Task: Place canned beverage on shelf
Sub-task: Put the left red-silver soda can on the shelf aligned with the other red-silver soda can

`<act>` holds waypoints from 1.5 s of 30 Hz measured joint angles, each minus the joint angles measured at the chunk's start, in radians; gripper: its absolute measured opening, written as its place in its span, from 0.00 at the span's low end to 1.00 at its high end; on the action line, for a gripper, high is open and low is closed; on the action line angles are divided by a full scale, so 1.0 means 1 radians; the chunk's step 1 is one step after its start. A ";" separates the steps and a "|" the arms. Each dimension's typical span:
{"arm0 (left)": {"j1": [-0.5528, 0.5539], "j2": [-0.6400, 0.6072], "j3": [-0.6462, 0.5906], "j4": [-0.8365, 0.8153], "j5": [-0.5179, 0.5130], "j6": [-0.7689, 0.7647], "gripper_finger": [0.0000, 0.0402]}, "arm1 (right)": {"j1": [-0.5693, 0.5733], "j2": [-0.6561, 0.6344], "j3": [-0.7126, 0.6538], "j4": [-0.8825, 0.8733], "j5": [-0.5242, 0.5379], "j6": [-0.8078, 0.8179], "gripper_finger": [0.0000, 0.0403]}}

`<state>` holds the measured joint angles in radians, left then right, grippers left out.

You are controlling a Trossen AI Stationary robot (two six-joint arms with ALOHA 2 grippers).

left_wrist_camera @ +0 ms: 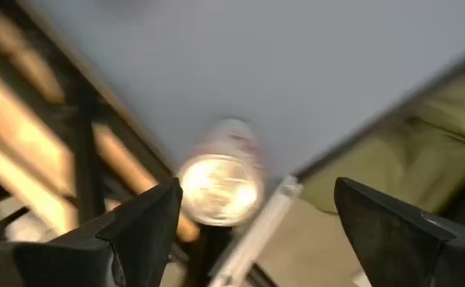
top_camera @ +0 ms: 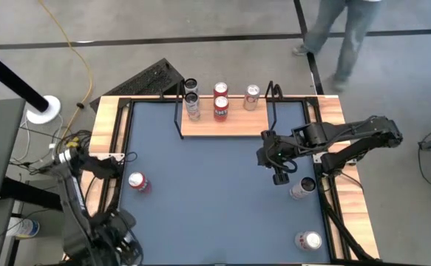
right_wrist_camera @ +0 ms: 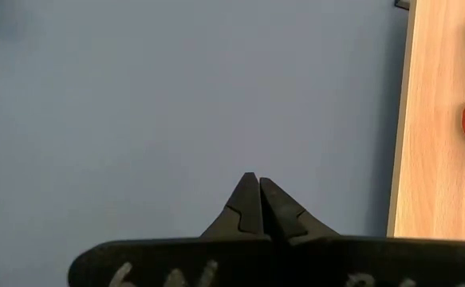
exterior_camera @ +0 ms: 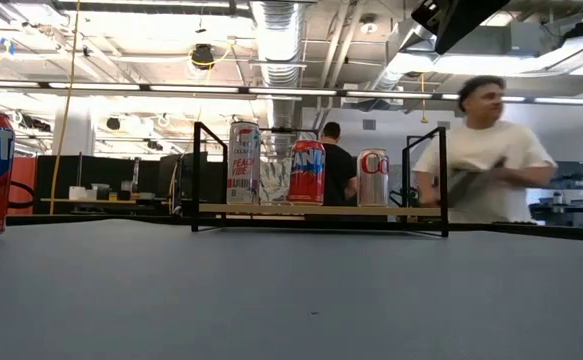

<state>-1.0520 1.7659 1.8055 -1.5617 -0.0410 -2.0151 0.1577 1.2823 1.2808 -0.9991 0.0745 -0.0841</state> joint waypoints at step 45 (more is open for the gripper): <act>-0.016 0.053 -0.198 0.142 0.140 0.058 0.79 | 0.033 0.000 0.000 -0.007 -0.030 -0.003 0.00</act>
<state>-1.0684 1.8187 1.6079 -1.4201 0.0991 -1.9567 0.1905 1.2823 1.2808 -1.0058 0.0443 -0.0869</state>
